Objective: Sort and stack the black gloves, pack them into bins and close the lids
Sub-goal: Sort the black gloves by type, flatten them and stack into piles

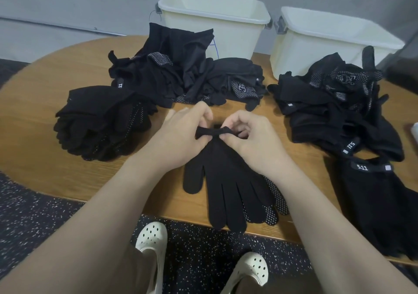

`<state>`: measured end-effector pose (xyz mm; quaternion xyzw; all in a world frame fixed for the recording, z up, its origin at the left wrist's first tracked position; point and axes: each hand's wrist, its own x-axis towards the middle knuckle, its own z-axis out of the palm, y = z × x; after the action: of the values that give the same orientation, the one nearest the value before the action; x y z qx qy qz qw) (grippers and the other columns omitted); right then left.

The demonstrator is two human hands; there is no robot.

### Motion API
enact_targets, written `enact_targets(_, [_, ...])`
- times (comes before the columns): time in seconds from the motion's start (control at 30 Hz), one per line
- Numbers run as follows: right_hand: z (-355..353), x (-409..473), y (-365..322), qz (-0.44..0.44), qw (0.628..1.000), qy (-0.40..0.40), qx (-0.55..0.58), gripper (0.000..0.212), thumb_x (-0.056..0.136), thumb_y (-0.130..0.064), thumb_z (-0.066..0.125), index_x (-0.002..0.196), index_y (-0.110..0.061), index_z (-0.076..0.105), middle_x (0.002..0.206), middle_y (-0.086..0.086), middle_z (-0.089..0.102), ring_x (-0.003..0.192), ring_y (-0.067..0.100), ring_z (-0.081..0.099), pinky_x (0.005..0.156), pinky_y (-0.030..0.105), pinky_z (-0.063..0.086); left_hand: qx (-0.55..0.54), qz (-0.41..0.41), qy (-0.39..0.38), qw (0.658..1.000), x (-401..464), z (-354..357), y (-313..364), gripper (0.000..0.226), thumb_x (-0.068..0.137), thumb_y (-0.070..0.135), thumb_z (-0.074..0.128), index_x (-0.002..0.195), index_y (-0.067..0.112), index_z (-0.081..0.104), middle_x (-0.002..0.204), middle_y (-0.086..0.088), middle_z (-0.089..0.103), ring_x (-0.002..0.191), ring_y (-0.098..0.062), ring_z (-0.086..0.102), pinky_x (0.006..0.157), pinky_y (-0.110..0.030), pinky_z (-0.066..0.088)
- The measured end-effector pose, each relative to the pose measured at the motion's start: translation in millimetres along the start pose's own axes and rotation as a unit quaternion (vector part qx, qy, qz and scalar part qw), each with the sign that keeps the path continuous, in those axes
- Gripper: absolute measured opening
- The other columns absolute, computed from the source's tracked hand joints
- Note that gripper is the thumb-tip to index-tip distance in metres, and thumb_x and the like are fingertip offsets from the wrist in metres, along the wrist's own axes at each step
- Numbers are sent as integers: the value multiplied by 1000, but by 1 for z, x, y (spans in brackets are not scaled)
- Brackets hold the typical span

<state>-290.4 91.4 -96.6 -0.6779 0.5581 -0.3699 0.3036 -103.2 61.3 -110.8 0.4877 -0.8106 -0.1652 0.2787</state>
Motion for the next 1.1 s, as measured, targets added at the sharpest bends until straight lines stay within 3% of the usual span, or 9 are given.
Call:
enact_targets(0.27, [-8,-9,12,12,998,1,-56,26,87,-17,79,83,-39,66,82,-17,67,80,0,58,70,11,40,13,31,-59,998,1,-2,-5,4,97,36,65,95,32,65,99,13,54,99,-9,46,102,-41,35])
enact_targets(0.43, [-14,-9,9,0,1000,18,7,21,90,-11,76,83,-30,71,75,-17,68,70,-3,60,66,10,44,-109,12,-88,990,-2,-7,2,21,106,42,51,97,28,64,83,14,64,83,-5,60,79,-31,41])
enact_targets(0.57, [-18,-10,11,3,1000,2,24,27,90,-11,77,79,-32,66,78,-14,68,71,1,62,66,12,45,-81,26,-43,995,-1,-2,5,29,106,37,52,85,18,59,72,5,57,68,-11,53,62,-26,37])
enact_targets(0.67, [-21,-11,12,9,1000,-8,-8,31,87,-16,81,76,-35,60,82,-13,64,73,1,59,66,8,41,-83,45,10,995,-1,-3,9,22,100,33,65,85,17,67,74,8,63,72,-9,58,64,-24,43])
enact_targets(0.77, [-29,-14,15,9,1000,-23,-12,31,82,-20,86,78,-38,61,86,-14,64,76,0,58,69,9,41,-74,78,45,993,-7,-6,15,15,96,31,72,90,17,71,81,10,67,79,-12,62,72,-36,52])
enact_targets(0.87, [-38,-20,17,2,998,-51,-40,27,76,-33,90,83,-39,64,82,-19,65,79,-1,56,76,21,45,-47,118,82,989,-17,-11,22,11,93,28,74,93,18,71,87,10,67,83,-16,60,80,-41,50])
enact_targets(0.97, [-44,-26,17,-11,994,-85,-69,24,76,-34,88,95,-33,74,87,-10,71,87,14,61,86,41,53,20,180,77,980,-32,-16,31,10,90,25,68,97,18,72,86,12,63,81,-15,54,78,-37,44])
enact_targets(1.03, [-48,-29,17,-24,993,-94,-67,22,75,-33,87,94,-32,76,89,-10,72,87,14,60,91,48,51,69,214,63,972,-44,-15,35,16,86,18,71,102,17,72,90,7,65,81,-18,53,76,-34,37])
enact_targets(1.1, [-50,-32,17,-31,992,-88,-82,24,72,-46,82,93,-37,76,91,-14,70,88,13,58,95,50,49,93,236,53,966,-55,-12,37,24,82,10,74,105,15,73,95,3,68,82,-21,53,74,-34,34])
